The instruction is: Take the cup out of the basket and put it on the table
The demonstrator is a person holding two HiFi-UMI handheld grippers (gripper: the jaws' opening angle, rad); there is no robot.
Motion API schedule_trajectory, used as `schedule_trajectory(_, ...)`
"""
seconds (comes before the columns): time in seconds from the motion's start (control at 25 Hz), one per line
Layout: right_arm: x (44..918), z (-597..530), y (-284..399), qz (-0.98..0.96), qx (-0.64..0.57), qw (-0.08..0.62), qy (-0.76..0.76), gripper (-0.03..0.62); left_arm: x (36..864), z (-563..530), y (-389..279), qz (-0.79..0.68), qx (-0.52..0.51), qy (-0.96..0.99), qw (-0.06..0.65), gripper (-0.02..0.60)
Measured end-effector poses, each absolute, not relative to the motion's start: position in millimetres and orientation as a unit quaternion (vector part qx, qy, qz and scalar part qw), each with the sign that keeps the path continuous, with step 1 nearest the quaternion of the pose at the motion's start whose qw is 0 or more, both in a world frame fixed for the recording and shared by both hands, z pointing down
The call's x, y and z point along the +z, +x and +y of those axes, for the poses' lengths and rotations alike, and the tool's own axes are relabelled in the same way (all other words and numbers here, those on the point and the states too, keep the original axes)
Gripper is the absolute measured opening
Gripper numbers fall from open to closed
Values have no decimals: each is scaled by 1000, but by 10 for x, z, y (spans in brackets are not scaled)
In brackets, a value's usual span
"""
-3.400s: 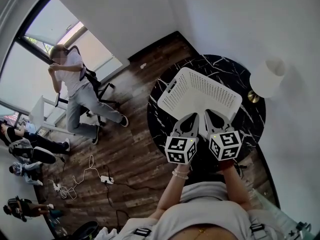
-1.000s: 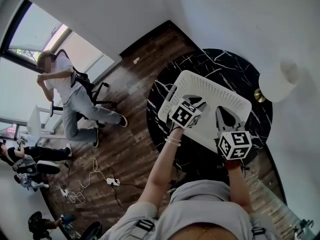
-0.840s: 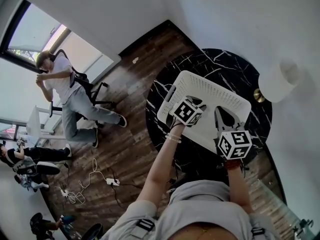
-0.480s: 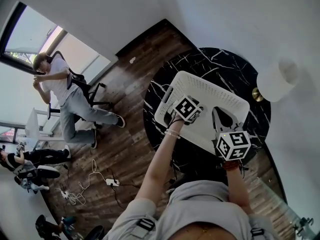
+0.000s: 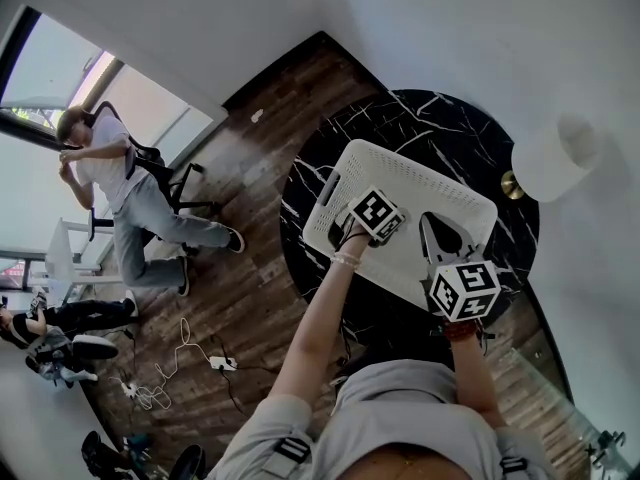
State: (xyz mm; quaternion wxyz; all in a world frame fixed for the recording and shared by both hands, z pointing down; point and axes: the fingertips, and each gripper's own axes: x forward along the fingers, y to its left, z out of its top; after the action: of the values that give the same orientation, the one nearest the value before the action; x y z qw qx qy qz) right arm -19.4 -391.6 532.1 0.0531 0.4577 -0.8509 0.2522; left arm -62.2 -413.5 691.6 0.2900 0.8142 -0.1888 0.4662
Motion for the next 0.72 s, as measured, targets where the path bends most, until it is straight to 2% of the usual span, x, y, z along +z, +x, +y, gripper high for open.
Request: schedule_trajectory(0.72,5317,-3962,-168,-848,259,49,459,11,6992,-4165,-587,-194,472,808,293,91)
